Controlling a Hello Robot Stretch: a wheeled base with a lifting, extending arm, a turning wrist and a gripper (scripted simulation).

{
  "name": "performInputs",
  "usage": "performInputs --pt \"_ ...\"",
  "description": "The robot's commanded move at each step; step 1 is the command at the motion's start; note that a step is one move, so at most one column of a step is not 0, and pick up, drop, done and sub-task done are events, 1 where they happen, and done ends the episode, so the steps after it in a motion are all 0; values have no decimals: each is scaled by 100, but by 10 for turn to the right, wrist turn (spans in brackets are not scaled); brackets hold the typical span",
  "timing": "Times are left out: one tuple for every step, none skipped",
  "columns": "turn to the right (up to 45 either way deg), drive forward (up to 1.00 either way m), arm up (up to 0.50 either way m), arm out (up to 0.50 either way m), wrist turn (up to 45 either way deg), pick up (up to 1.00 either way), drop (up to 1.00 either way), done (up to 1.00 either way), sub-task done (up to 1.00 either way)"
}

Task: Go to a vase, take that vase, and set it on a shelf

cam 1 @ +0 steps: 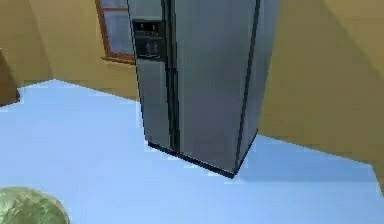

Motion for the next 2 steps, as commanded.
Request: performInputs --pt "-450 0 0 0 0 0 0 0 0" --pt "-450 0 0 0 0 0 0 0 0"
